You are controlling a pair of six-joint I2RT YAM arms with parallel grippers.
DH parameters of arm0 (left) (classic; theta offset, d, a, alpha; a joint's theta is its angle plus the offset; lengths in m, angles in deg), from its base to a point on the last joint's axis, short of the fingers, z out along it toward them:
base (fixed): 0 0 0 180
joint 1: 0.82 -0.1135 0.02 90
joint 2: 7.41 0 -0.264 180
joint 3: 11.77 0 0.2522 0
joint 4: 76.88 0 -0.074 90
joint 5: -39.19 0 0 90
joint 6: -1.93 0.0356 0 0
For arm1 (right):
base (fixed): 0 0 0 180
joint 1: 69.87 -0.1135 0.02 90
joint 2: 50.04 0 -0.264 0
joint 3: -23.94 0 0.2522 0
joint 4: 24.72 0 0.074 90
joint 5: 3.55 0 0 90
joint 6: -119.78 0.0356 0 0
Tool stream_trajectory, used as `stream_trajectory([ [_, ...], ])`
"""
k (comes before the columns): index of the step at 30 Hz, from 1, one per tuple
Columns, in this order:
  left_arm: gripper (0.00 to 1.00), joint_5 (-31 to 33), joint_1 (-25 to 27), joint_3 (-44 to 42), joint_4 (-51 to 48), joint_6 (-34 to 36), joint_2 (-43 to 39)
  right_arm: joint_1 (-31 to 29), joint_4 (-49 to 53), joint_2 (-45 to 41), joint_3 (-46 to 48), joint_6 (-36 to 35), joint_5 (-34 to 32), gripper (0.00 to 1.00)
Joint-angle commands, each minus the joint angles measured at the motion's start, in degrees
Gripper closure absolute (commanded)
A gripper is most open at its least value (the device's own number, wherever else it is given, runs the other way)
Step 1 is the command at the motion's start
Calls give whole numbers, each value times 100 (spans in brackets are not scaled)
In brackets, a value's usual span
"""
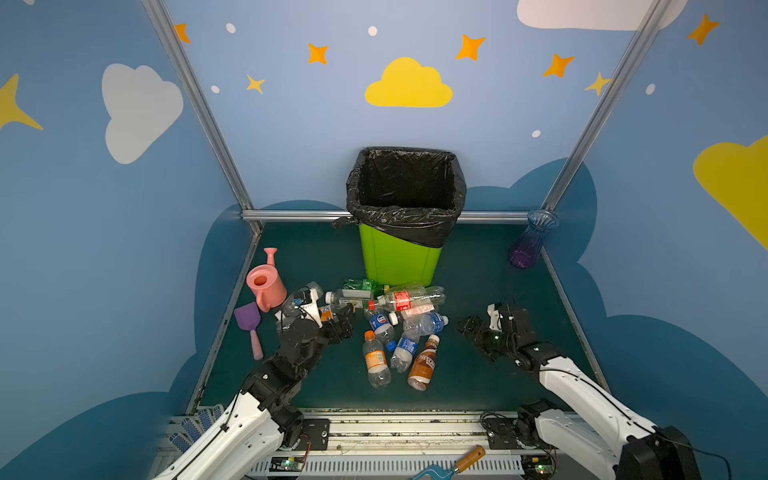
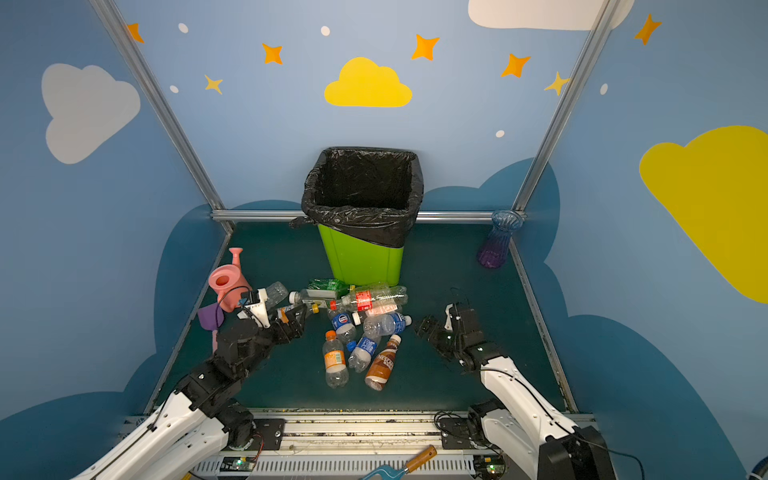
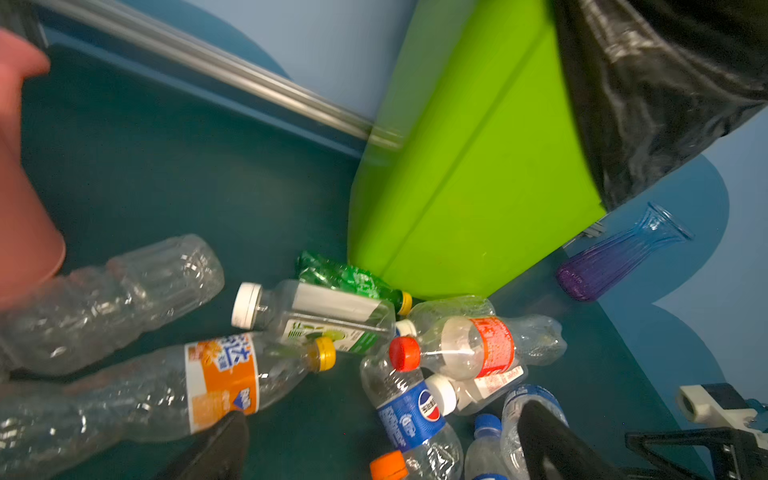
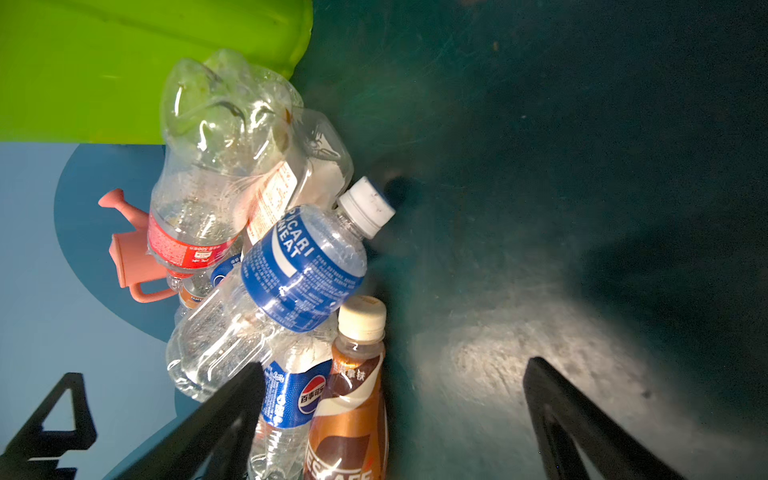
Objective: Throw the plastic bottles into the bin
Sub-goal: 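Lower the left gripper toward the orange-capped bottle while the right hovers nearby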
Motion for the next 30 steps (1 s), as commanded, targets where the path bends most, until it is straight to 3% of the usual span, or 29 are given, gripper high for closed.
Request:
stream_trajectory([
  [1, 0, -101, -8, -258, -377, -775, -241, -221, -561, 290, -24, 378, -369, 5],
  [8, 1, -632, 288, -619, -513, -1627, -88, -294, -923, 1069, -280, 483, -333, 4],
  [13, 8, -946, 747, -918, -165, -2187, 231, -265, -744, 1237, -496, 457, -584, 3],
  [19, 13, -1179, 1134, -659, 43, -2221, 1173, -81, -634, 1270, -461, 370, -606, 3],
  [30, 17, -1613, 1317, -342, 602, -2280, 2495, 268, -829, 1359, -268, 323, -330, 3],
])
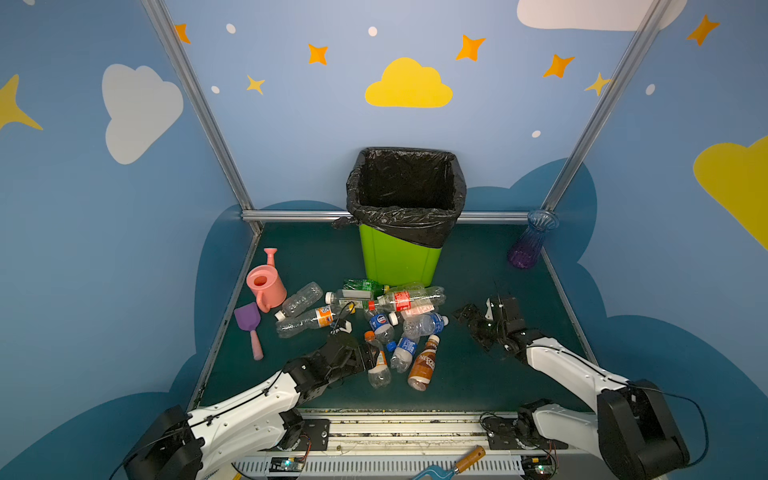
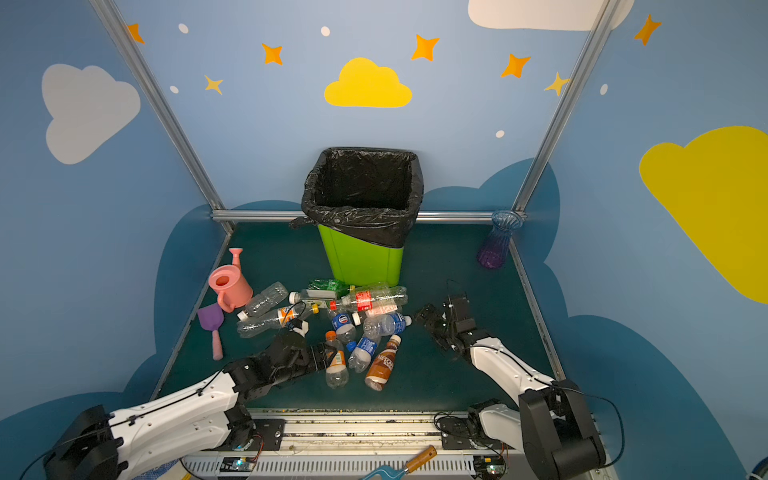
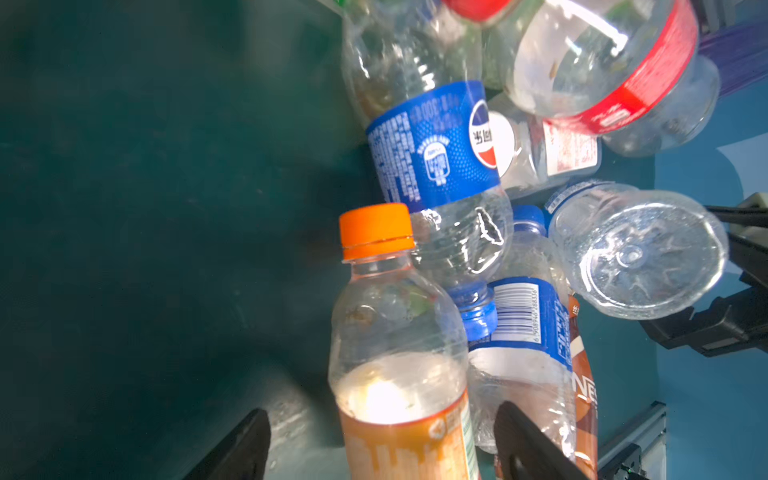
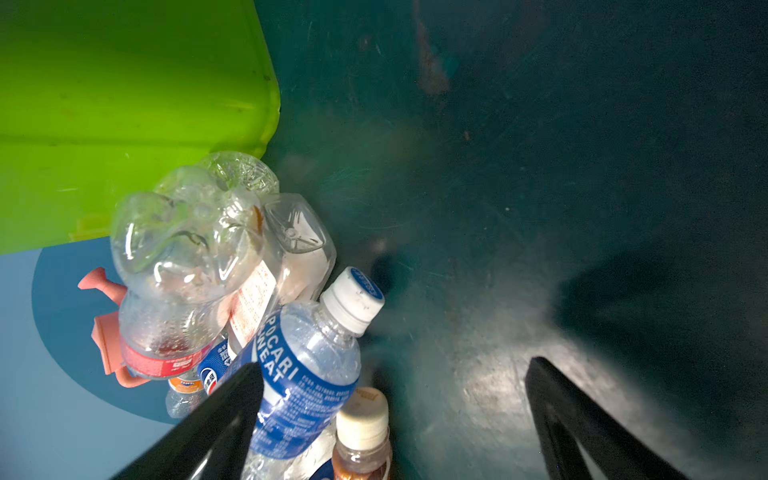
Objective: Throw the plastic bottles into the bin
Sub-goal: 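Lower the left gripper toward the orange-capped bottle while the right hovers nearby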
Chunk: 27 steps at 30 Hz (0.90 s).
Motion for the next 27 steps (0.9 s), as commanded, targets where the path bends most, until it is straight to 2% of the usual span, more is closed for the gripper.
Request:
stream_trajectory([
  [1, 17, -155, 31, 145, 275, -72, 228, 67, -88, 81, 116, -98, 98, 3],
  [9, 34, -80, 21, 233, 368, -350, 800, 175, -250, 161, 236, -67, 222, 3],
  [21, 48, -214, 24, 446, 480, -260, 1423, 278, -288, 138, 298, -105, 293, 3],
  [24, 58, -303, 24, 458, 479, -177, 1405, 303, -309, 100, 363, -94, 300, 3],
  [27, 61, -325, 23, 471, 313, -93, 1147, 338, -311, 58, 399, -97, 297, 2],
])
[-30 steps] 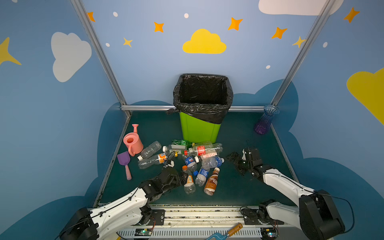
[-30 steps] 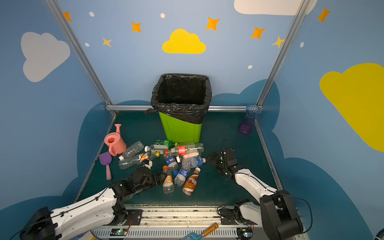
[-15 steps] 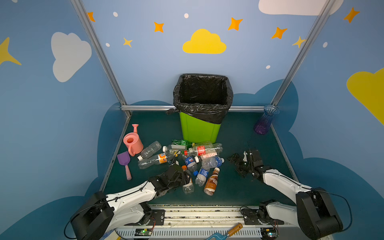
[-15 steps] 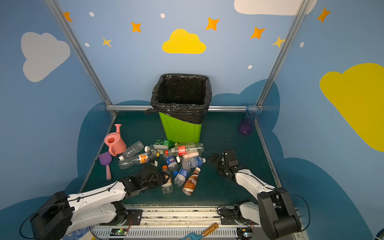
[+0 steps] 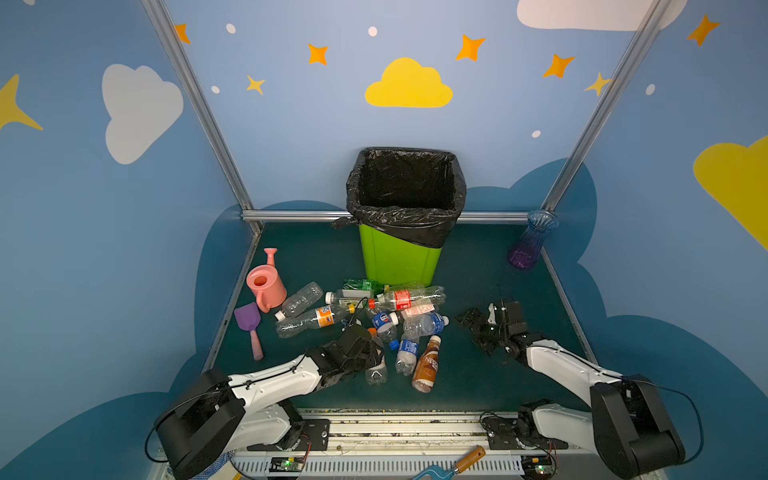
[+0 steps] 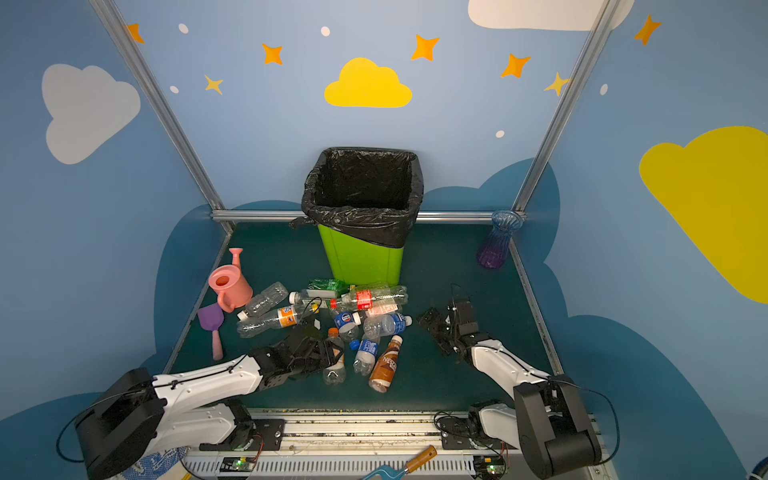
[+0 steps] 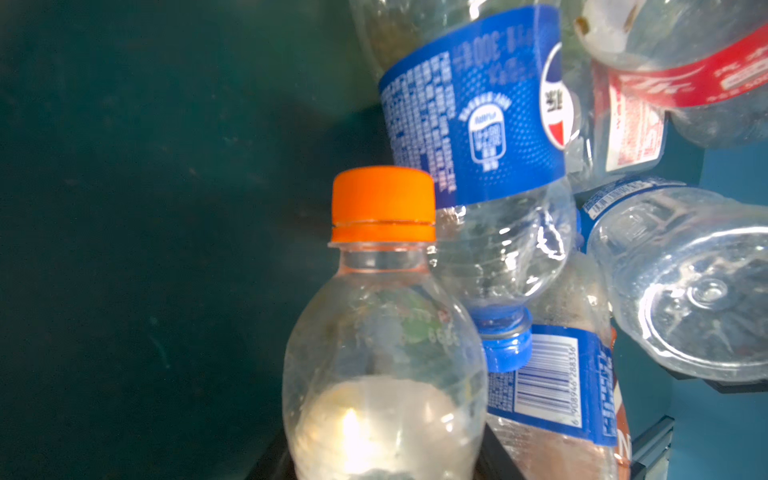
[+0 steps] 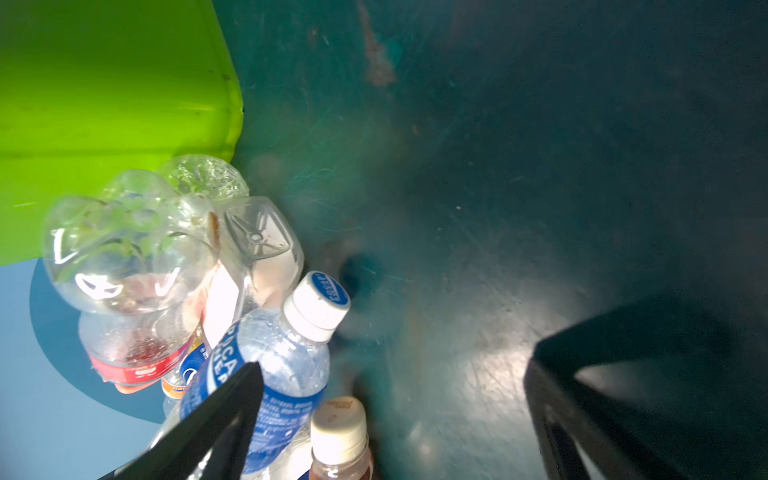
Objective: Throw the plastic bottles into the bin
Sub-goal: 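Lower the left gripper toward the orange-capped bottle while the right hovers nearby, then lift the orange-capped bottle with the left gripper over the bin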
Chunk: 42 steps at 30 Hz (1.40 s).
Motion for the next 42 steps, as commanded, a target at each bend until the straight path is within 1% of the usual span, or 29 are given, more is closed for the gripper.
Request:
stream_trajectory([
  [1, 62, -24, 9, 82, -306, 174, -331, 55, -26, -97, 84, -70, 17, 2],
  [5, 62, 553, 17, 285, -1040, 360, -1341, 122, -46, -147, 57, -103, 0, 2],
  [7, 61, 1088, 1, 583, -1515, 545, -2027, 173, -1, -142, -51, -186, 38, 2],
  [8, 61, 1425, -1, 784, -1712, 762, -2413, 217, 66, -149, -135, -253, 73, 2],
  [10, 61, 2045, -17, 1296, -2048, 1344, -3056, 318, 203, -176, -299, -377, 134, 2],
  [13, 61, 2732, -62, 2359, -2218, 2656, -3668, 510, 333, -319, -483, -502, 209, 2],
  [15, 58, 2991, -62, 3078, -1943, 3617, -3835, 662, 435, -471, -592, -576, 252, 2],
  [17, 57, 3073, -63, 3588, -1421, 4452, -3808, 789, 532, -631, -656, -630, 259, 2],
  [19, 57, 2966, -67, 3938, -724, 5182, -3613, 908, 593, -807, -678, -667, 281, 2],
  [21, 56, 2833, -77, 4226, -17, 5700, -3154, 1001, 670, -1009, -669, -696, 290, 2],
  [23, 56, 2833, -86, 4587, 433, 5932, -2494, 1078, 757, -1190, -636, -718, 297, 2],
  [25, 56, 2572, -229, 5079, 602, 6106, -1616, 1145, 824, -1373, -596, -745, 306, 2],
  [26, 56, 2288, -432, 5373, 571, 5976, -1117, 1176, 843, -1455, -561, -746, 318, 2],
  [27, 55, 1947, -687, 5757, 469, 5702, -548, 1198, 837, -1522, -528, -756, 344, 2],
  [28, 54, 1333, -1036, 6217, 324, 5223, 98, 1213, 827, -1588, -490, -772, 385, 2],
  [29, 53, 748, -1374, 6778, 149, 4698, 789, 1232, 829, -1647, -467, -794, 472, 2],
  [30, 52, 400, -1561, 7336, -39, 4410, 1392, 1260, 878, -1694, -474, -825, 548, 2],
  [31, 50, 248, -1624, 8103, -455, 4243, 2018, 1312, 977, -1754, -516, -873, 627, 2],
  [32, 46, 99, -1615, 8884, -923, 4274, 2620, 1362, 1091, -1830, -571, -948, 701, 2],
  [33, 37, -80, -1588, 9461, -1247, 4357, 2967, 1409, 1205, -1910, -622, -1019, 745, 2],
  [34, 24, -78, -1530, 9975, -1538, 4404, 3245, 1456, 1358, -2019, -670, -1116, 773, 2],
  [35, 14, 24, -1468, 10315, -1678, 4444, 3362, 1501, 1471, -2137, -688, -1199, 755, 2],
  [36, 4, 81, -1427, 10434, -1691, 4493, 3367, 1530, 1539, -2232, -668, -1235, 725, 2],
  [37, 0, 123, -1387, 10399, -1576, 4590, 3277, 1564, 1586, -2331, -634, -1247, 705, 2],
  [39, 0, 272, -1289, 9963, -1144, 4759, 2904, 1591, 1658, -2452, -542, -1209, 681, 2],
  [42, 0, 517, -1131, 8897, -421, 4983, 2203, 1591, 1677, -2473, -385, -1197, 828, 2],
])
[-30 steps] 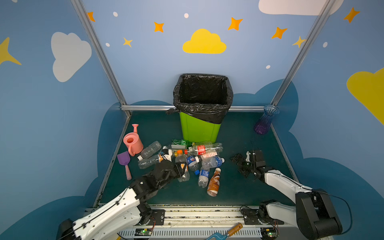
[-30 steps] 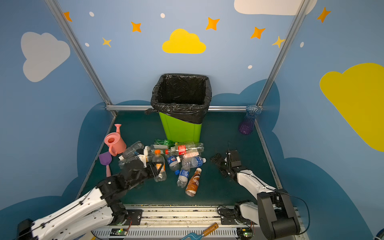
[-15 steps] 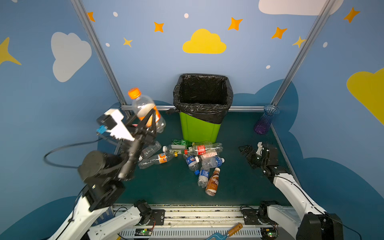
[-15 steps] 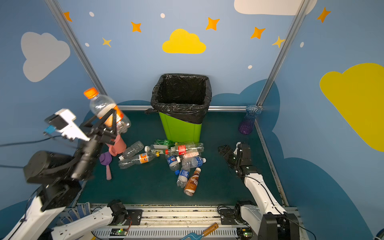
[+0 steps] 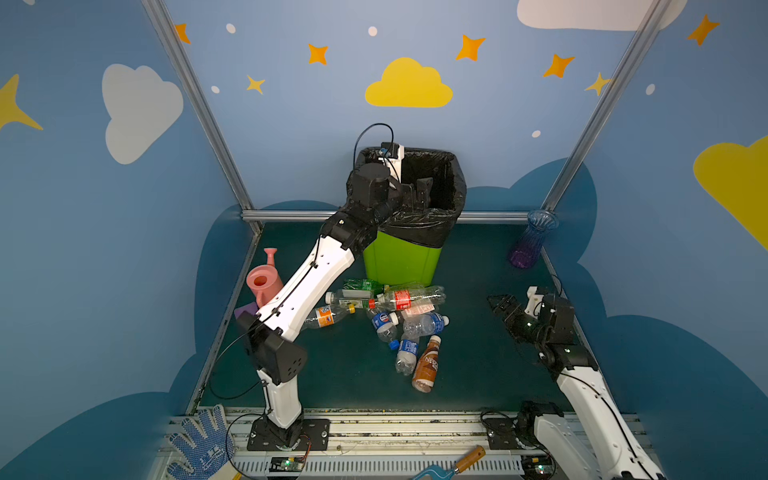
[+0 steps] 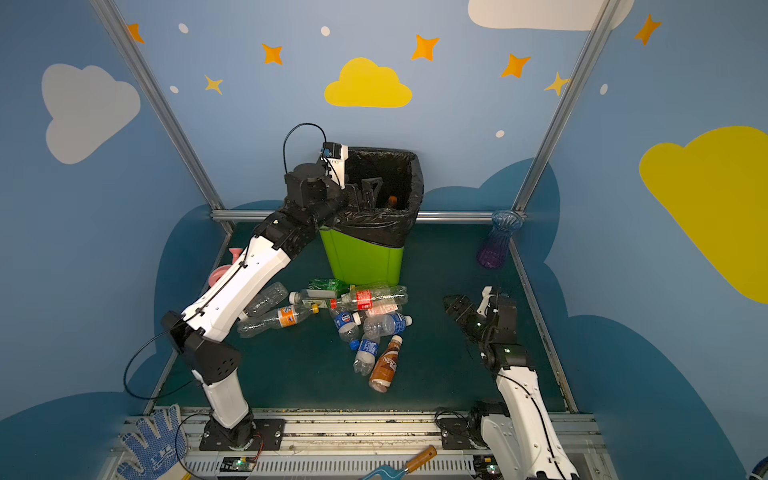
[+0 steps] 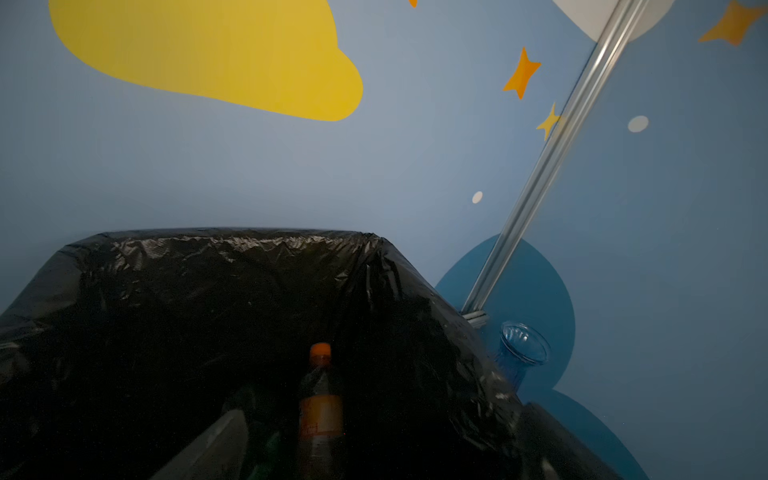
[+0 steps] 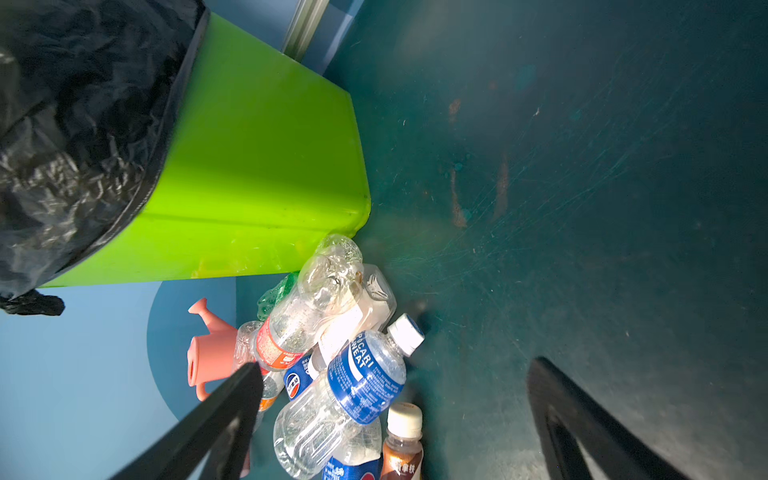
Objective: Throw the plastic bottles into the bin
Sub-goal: 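Lift the orange-capped bottle with the left gripper over the bin, then open the left gripper over the bin while the right lowers to the brown coffee bottle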
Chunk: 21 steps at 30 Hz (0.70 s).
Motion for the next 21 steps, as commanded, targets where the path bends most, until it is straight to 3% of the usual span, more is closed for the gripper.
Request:
stream_trajectory([
  [1, 0, 124, 132, -602, 935, 270, -1220, 0, 249, -5, 191, -107, 267, 3],
  [6, 0, 353, 142, -2472, 1253, 172, -2351, -479, 257, 129, 408, 23, 391, 4],
  [12, 0, 1036, 141, -5046, 1294, -233, -3916, -1926, -130, 286, 804, 659, -75, 5],
  [16, 0, 1433, 132, -6581, 1234, -714, -4988, -3031, -50, 336, 892, 1111, -776, 5],
  [21, 0, 1620, 133, -7593, 730, -1198, -5737, -4081, 14, 723, 803, 1493, -1374, 5],
])
